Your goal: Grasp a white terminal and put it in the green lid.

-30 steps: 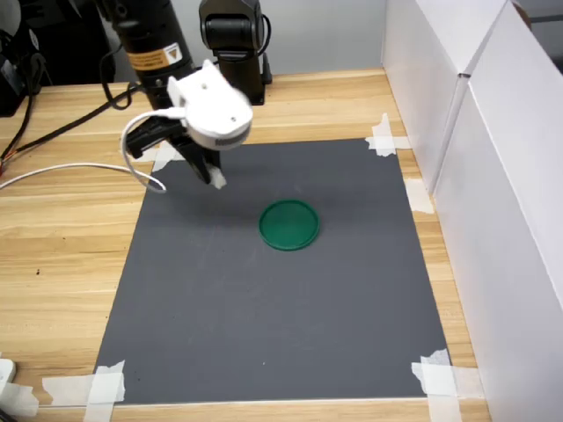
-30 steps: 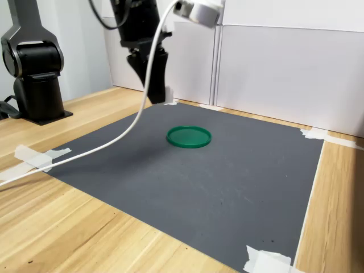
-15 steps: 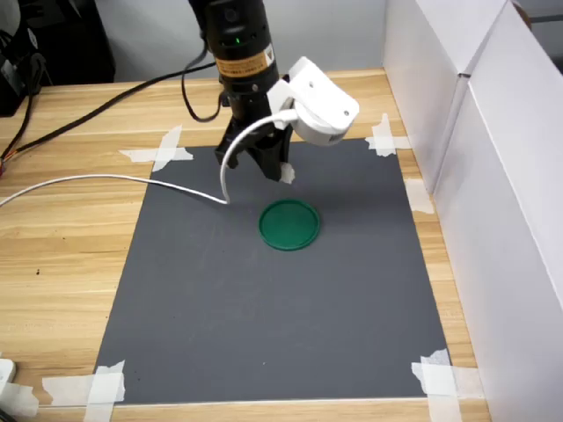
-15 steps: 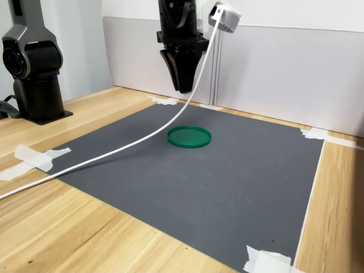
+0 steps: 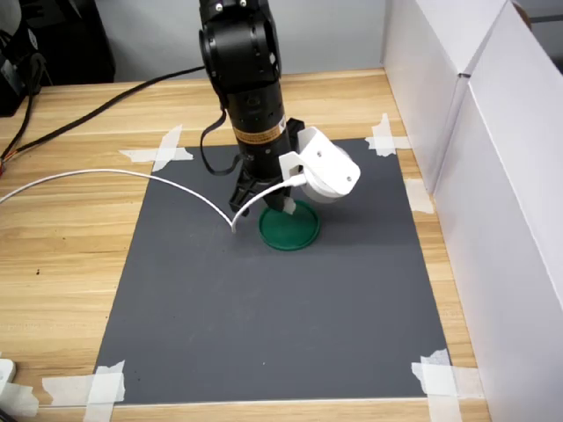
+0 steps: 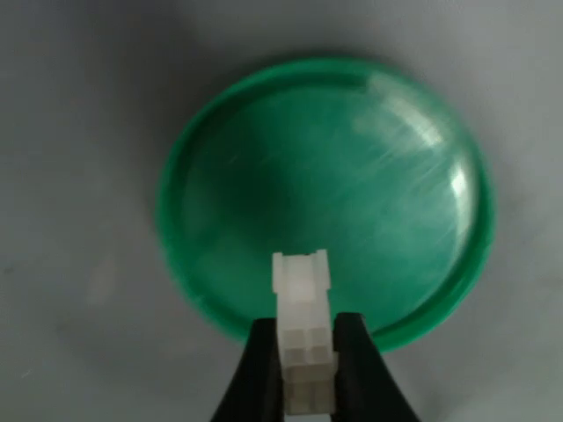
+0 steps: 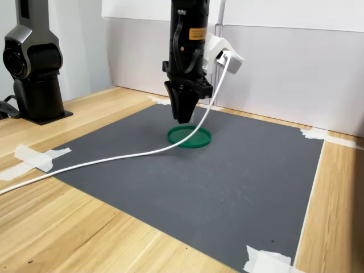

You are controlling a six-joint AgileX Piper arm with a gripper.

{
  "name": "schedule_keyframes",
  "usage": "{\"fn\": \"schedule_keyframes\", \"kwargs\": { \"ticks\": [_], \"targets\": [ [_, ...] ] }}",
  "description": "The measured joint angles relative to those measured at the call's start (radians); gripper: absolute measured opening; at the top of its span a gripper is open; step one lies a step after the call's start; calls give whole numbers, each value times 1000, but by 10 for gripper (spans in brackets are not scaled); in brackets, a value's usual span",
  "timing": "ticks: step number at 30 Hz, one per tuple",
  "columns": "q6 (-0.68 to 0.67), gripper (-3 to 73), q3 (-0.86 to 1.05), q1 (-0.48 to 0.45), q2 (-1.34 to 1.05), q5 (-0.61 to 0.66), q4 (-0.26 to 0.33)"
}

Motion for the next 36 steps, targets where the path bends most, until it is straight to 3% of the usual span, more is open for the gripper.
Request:
{"fn": "schedule_keyframes", "kwargs": {
  "ticks": [5, 15, 21, 26, 33, 36],
  "targets": [
    [-5, 148, 0, 0, 19, -17, -1],
    [-16, 505, 3, 0, 29, -45, 0],
    [-9, 550, 11, 0, -67, -112, 18],
    [71, 467, 11, 0, -230, -185, 18],
    [133, 116, 73, 0, -484, -232, 25],
    [216, 17, 138, 0, -605, -286, 11]
  ]
}}
